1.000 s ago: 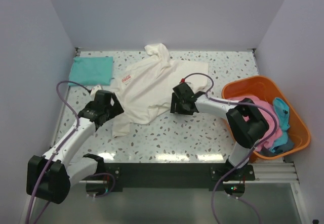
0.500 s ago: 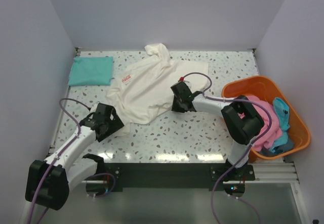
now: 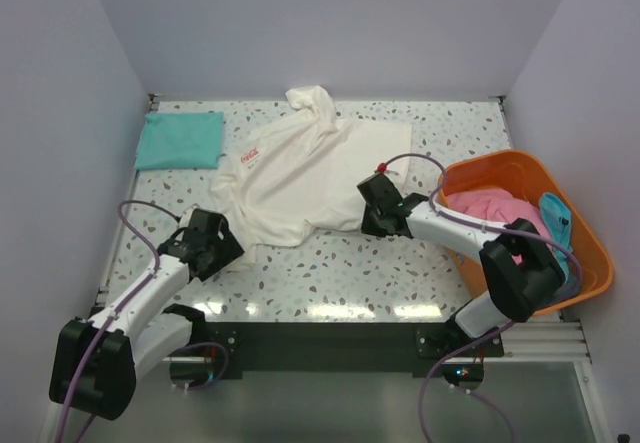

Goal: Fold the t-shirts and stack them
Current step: Flatten the tshirt out

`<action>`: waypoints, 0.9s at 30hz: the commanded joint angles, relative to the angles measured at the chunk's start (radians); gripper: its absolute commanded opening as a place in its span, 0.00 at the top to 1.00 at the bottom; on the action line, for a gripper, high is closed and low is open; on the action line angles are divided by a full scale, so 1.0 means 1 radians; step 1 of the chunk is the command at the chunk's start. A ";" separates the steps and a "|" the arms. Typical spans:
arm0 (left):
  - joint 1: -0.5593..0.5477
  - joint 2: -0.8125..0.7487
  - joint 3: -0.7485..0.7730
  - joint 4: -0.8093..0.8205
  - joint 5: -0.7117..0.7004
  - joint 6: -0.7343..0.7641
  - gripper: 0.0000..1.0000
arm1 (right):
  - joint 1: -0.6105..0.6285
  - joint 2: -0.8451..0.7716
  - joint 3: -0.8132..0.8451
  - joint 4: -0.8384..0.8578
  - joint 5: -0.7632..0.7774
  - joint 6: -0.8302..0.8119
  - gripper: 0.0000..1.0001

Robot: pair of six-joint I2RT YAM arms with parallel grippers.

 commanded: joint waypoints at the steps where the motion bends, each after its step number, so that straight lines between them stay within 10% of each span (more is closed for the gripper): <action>1: 0.003 0.015 -0.061 0.077 0.059 -0.029 0.22 | -0.001 -0.086 -0.057 -0.073 0.030 0.001 0.88; 7: 0.003 0.094 -0.058 0.140 0.068 -0.014 0.44 | 0.001 -0.162 -0.138 -0.154 0.097 0.022 0.88; 13: 0.003 0.058 -0.057 0.103 0.062 -0.003 0.98 | -0.002 -0.186 -0.176 -0.229 0.155 0.036 0.88; 27: 0.003 -0.168 0.128 -0.086 -0.061 0.049 1.00 | -0.002 -0.352 -0.146 -0.333 0.177 -0.018 0.91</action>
